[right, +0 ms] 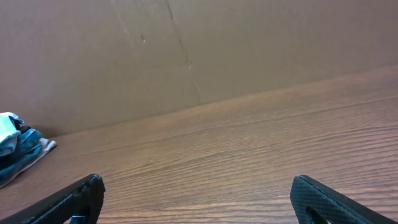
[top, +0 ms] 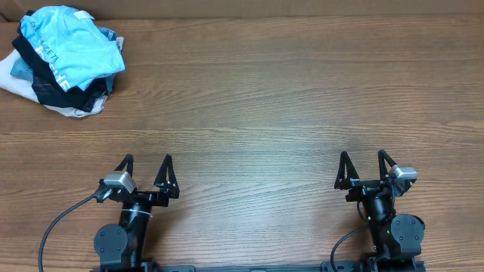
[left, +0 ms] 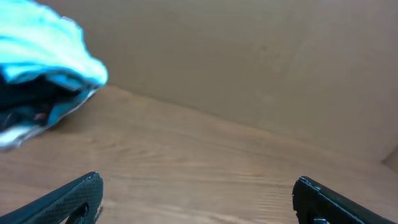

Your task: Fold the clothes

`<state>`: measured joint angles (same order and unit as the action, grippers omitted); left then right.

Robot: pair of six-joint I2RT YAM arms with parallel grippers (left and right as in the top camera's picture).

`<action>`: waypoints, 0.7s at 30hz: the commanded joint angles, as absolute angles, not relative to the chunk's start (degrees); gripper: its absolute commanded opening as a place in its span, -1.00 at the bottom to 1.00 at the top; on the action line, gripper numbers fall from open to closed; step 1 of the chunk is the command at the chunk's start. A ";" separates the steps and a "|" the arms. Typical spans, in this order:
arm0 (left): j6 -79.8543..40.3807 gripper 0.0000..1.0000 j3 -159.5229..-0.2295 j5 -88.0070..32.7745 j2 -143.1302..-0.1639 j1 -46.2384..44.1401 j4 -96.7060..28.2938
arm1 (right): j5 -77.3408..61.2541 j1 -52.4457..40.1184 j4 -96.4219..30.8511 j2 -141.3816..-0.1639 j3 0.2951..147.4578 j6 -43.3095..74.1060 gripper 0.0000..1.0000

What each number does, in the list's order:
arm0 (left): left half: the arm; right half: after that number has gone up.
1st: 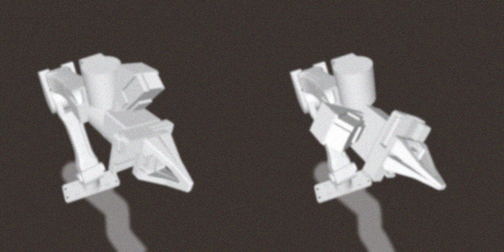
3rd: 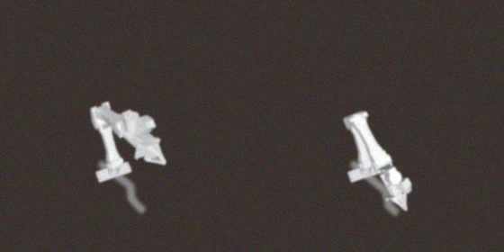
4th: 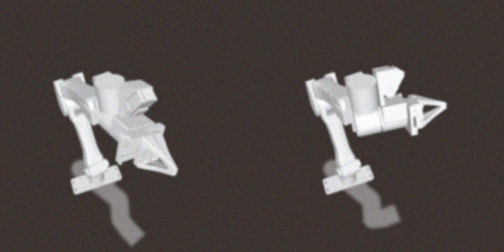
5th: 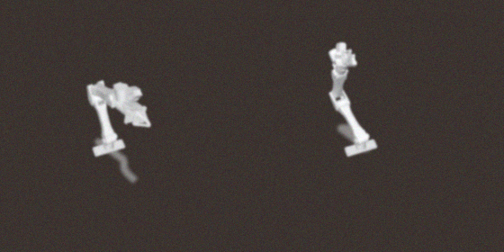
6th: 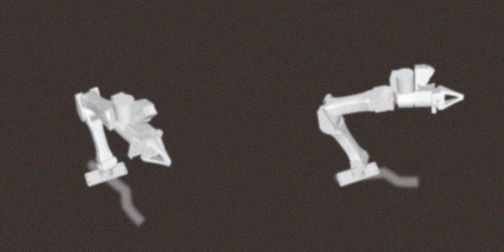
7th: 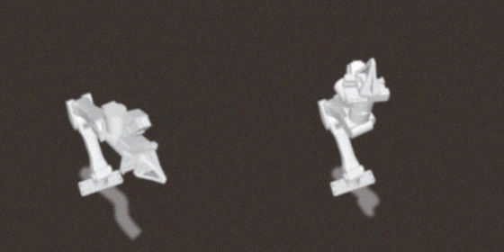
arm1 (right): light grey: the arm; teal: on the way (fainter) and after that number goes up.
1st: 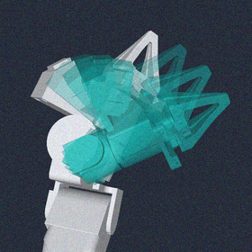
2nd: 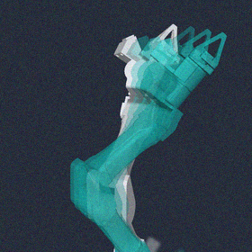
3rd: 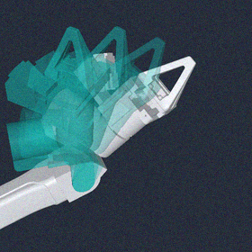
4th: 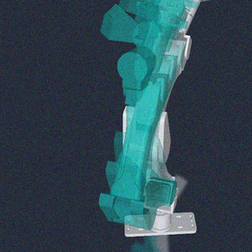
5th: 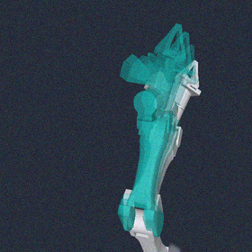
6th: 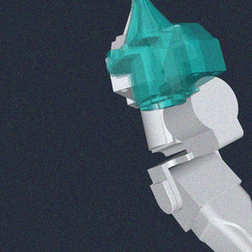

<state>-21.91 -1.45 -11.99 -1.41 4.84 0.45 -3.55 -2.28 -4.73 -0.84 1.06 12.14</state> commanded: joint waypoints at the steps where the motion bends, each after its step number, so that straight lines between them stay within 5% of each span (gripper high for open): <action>1: -20.14 0.99 -0.27 -8.62 -0.19 4.45 -0.32 | -2.92 -2.61 -4.56 -0.16 0.45 11.94 1.00; 12: 0.86 1.00 -0.27 -11.84 -0.21 4.47 -3.36 | -2.90 -2.61 -4.56 -0.16 0.45 11.94 1.00; 21: 1.74 1.00 -0.27 -11.81 -0.27 4.47 -3.29 | -2.90 -2.61 -4.56 -0.16 0.45 11.94 1.00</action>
<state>-0.47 -0.49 -11.31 -0.86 4.84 -3.25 -3.55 -2.28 -4.78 -0.84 1.06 12.16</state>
